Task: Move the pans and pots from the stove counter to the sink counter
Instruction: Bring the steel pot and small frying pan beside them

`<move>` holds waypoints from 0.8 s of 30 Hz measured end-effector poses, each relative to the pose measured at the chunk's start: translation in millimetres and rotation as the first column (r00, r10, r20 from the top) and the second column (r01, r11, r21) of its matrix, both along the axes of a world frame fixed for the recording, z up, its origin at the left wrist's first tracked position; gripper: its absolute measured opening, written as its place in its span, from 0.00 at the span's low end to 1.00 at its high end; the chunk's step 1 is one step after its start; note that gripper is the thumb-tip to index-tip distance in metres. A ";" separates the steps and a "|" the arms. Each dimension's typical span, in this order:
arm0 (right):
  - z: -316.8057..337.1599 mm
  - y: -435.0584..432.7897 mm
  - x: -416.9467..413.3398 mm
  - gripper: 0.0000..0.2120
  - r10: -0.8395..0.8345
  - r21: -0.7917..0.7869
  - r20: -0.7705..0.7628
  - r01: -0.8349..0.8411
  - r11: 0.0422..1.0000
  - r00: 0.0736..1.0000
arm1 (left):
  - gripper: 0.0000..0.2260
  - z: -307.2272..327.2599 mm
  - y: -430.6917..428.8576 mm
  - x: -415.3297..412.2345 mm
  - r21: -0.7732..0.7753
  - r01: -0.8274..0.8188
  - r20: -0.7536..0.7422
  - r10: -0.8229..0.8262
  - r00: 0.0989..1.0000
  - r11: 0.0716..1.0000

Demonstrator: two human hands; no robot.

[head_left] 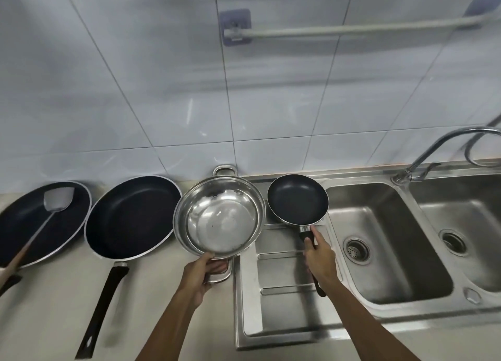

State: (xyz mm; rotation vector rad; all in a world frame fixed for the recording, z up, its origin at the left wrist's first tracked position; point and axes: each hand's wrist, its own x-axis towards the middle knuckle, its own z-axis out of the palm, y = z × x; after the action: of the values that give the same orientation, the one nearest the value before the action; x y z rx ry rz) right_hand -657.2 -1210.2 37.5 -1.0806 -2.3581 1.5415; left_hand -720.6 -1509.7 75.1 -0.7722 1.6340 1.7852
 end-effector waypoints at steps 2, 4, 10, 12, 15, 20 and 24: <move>-0.9 -2.4 -5.6 0.22 0.013 -0.026 0.003 -0.013 1.000 1.000 | 0.13 -3.4 0.8 -0.5 0.005 -0.009 0.004 0.009 1.000 1.000; -2.3 -4.2 -9.2 0.22 0.017 -0.056 0.012 -0.017 0.998 1.000 | 0.14 -6.3 1.2 -0.5 0.006 -0.023 0.000 0.023 1.000 1.000; -2.3 -5.0 -14.7 0.24 0.025 -0.103 0.037 -0.021 0.994 0.999 | 0.16 -12.7 0.5 -0.2 0.024 -0.062 0.001 0.062 0.998 0.998; -1.5 -4.2 -18.2 0.24 0.039 -0.109 0.045 -0.034 0.993 0.998 | 0.16 -14.5 0.3 -0.3 0.032 -0.079 -0.001 0.079 0.997 0.996; 0.5 -4.7 -21.8 0.24 0.055 -0.109 0.053 -0.049 0.993 0.997 | 0.18 -16.9 0.4 -0.3 0.047 -0.108 -0.007 0.108 0.994 0.993; 2.8 -3.7 -21.4 0.25 0.083 -0.118 0.070 -0.075 0.990 0.994 | 0.22 -17.3 2.0 0.5 0.065 -0.121 0.003 0.121 0.993 0.990; 5.7 -3.4 -17.1 0.26 0.099 -0.122 0.061 -0.091 0.988 0.993 | 0.23 -16.4 1.8 1.9 0.052 -0.114 -0.006 0.115 0.993 0.992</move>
State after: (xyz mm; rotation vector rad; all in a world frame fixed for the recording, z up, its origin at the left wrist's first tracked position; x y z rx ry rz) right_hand -674.3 -1213.6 43.2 -1.0745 -2.4221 1.7242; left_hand -718.7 -1507.8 58.7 -0.8508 1.5705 1.9050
